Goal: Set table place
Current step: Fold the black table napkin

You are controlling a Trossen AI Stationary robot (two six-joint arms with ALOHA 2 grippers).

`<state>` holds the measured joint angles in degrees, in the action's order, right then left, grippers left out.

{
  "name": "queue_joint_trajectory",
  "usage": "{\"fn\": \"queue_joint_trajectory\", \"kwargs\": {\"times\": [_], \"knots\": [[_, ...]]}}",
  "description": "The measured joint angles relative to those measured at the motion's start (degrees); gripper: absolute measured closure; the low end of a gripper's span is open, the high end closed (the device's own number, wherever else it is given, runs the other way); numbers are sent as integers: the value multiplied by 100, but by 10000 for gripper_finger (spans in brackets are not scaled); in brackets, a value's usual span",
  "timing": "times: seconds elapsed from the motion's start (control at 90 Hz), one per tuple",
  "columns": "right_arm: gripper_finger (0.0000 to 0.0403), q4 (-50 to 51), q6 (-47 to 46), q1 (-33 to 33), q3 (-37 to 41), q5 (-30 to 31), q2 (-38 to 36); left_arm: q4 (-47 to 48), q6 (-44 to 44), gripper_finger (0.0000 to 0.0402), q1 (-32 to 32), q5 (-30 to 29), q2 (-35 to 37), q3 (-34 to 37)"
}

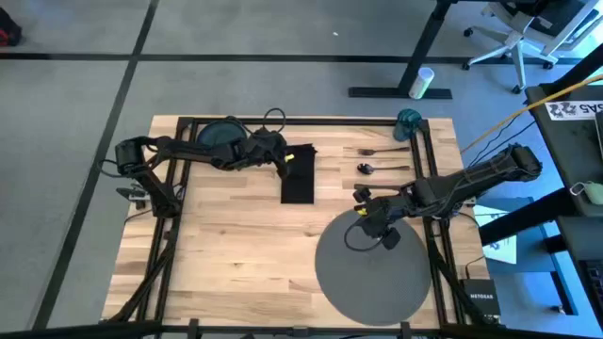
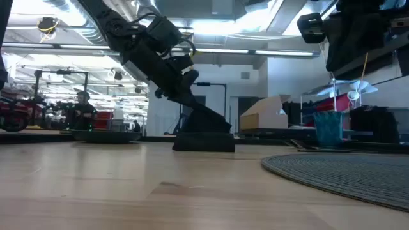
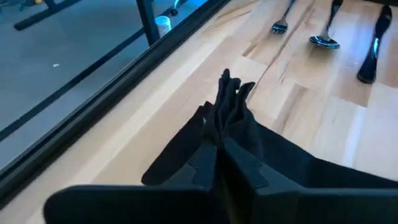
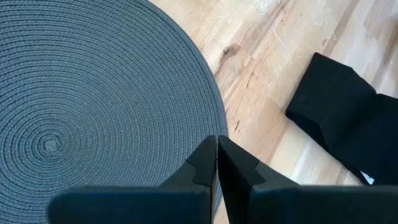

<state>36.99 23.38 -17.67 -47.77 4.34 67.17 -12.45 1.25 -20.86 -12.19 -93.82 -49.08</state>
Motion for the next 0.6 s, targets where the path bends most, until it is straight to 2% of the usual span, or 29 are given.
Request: {"fn": "queue_joint_trajectory", "kwargs": {"times": [0.411, 0.6], "knots": [[402, 2, 2, 0, 0, -2, 0, -59, 5, 301, -49, -120, -1, 0], [402, 1, 2, 0, 0, -2, -1, -177, -39, 281, -149, -235, 0, 0]]}}
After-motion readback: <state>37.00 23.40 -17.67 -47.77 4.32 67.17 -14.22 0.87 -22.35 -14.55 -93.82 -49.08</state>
